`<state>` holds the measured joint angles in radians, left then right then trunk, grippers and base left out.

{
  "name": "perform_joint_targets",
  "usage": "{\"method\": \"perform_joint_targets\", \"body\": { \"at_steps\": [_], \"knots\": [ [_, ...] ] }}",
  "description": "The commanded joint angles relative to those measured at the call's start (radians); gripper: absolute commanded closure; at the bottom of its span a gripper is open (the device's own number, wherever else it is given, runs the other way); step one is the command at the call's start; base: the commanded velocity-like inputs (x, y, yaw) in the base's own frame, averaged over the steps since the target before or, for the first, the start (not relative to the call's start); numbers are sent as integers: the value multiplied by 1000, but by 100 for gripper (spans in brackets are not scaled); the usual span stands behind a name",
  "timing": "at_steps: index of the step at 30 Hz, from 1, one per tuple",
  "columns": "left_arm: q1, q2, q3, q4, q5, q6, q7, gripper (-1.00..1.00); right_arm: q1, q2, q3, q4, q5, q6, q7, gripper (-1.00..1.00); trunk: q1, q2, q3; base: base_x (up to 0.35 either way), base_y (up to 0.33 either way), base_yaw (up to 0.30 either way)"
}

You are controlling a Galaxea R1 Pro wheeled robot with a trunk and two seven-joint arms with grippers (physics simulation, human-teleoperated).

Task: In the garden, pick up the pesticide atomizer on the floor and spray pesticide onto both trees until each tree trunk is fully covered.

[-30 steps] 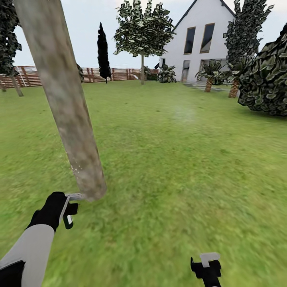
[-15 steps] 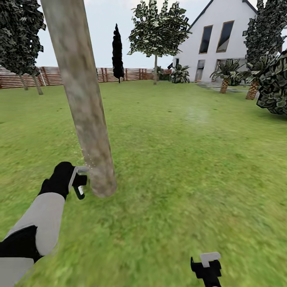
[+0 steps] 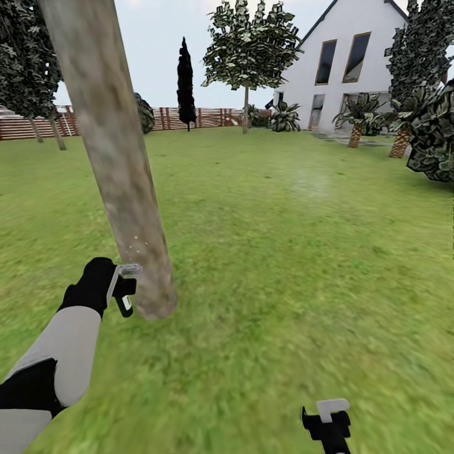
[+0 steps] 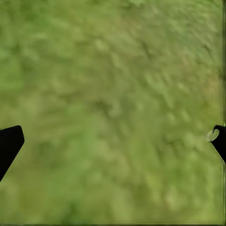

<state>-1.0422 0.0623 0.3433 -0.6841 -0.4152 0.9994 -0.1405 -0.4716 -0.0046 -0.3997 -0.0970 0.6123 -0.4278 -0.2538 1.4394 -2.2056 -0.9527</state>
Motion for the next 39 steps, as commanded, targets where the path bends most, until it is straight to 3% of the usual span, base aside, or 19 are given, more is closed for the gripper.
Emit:
{"method": "perform_joint_targets", "body": {
  "at_steps": [1, 6, 12, 15, 17, 20, 23, 26, 28, 31, 35, 39],
  "knots": [
    [-1, 0, 3, -1, -10, 4, -10, 100, -1, 0, -7, 2, 11, -3, -4, -100, 0, 0, -1, -135, -267, 0],
    [-1, -12, 7, 10, -10, 4, -8, 100, -1, 1, -7, 2, 11, -3, -4, -100, 0, 0, -1, -62, -268, 53],
    [5, 31, 3, 14, -14, 0, -7, 100, -1, 2, -7, 2, 11, -3, -4, -100, 0, 0, -1, 139, -260, 221],
    [5, 20, 3, 20, -12, 0, -8, 100, -1, 2, -7, 3, 11, -3, -3, -100, 0, 0, -1, 201, -228, 21],
    [5, -13, -1, 33, -11, 1, -8, 100, -1, 2, -7, 3, 11, -3, -2, -100, 0, 0, -1, 205, -225, 3],
    [5, -27, -2, 34, -10, 1, -7, 100, -1, 2, -7, 3, 11, -3, -2, -100, 0, 0, -1, 206, -224, 0],
    [5, 3, 2, 33, -13, 0, -8, 100, -1, 2, -7, 3, 11, -3, -3, -100, 0, 0, -1, 152, -238, 170],
    [12, 66, 5, 35, -10, 1, -8, 100, -1, 2, -7, 3, 11, -3, -4, -100, 0, 0, -1, -50, -268, 269],
    [38, 75, 3, 35, -10, 0, -7, 100, -1, 2, -6, 3, 11, -3, -3, -100, 0, 0, -1, -138, -268, 277],
    [45, 63, 0, 35, -9, 1, -8, 100, -1, 2, -6, 3, 11, -3, -3, -100, 0, 0, -1, -109, -268, 278],
    [47, 18, 1, 35, -8, 2, -8, 100, -1, 2, -6, 3, 11, -3, -3, -100, 0, 0, -1, 7, -274, 278],
    [47, 29, 6, 35, -11, -1, -9, 100, -1, 2, -5, 3, 11, -3, -3, -100, 0, 0, -1, 130, -268, 278]
  ]
}}
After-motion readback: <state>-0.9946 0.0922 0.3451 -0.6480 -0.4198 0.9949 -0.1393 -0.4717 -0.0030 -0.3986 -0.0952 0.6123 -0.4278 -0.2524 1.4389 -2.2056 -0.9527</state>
